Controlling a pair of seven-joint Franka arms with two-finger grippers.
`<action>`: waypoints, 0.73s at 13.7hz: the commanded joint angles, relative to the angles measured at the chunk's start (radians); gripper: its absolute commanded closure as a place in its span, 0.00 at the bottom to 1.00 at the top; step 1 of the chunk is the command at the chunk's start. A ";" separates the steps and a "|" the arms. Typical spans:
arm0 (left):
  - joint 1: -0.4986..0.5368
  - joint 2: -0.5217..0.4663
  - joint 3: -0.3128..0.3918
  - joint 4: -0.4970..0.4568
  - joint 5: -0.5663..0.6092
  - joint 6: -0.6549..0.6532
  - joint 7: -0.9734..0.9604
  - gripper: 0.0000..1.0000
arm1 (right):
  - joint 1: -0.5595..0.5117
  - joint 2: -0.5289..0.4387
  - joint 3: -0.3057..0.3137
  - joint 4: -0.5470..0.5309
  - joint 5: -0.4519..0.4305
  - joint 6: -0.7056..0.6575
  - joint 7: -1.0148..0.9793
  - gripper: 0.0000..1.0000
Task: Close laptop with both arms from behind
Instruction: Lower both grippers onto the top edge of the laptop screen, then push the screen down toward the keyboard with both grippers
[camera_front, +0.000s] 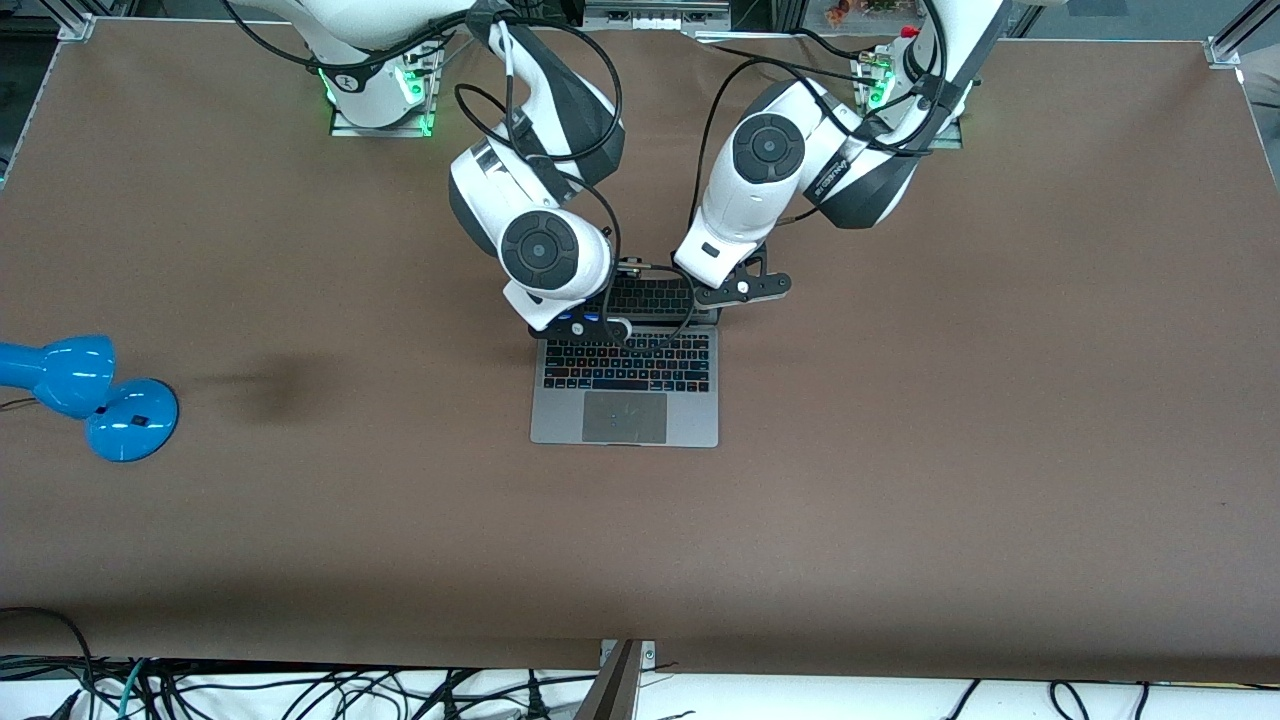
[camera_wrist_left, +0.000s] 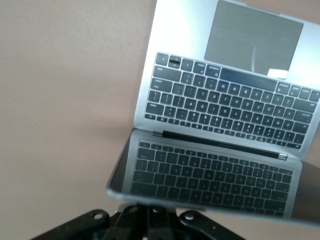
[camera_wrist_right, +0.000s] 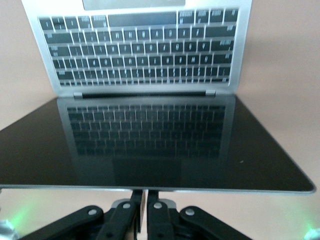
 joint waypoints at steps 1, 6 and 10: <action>0.008 0.036 -0.005 0.059 0.031 -0.012 -0.002 1.00 | 0.007 0.001 -0.006 -0.002 -0.034 0.039 0.006 0.92; 0.008 0.093 -0.002 0.133 0.057 -0.021 -0.005 1.00 | 0.005 0.013 -0.010 0.001 -0.039 0.094 0.004 0.92; 0.008 0.150 -0.002 0.211 0.065 -0.064 -0.005 1.00 | 0.004 0.024 -0.012 0.001 -0.046 0.130 0.001 0.92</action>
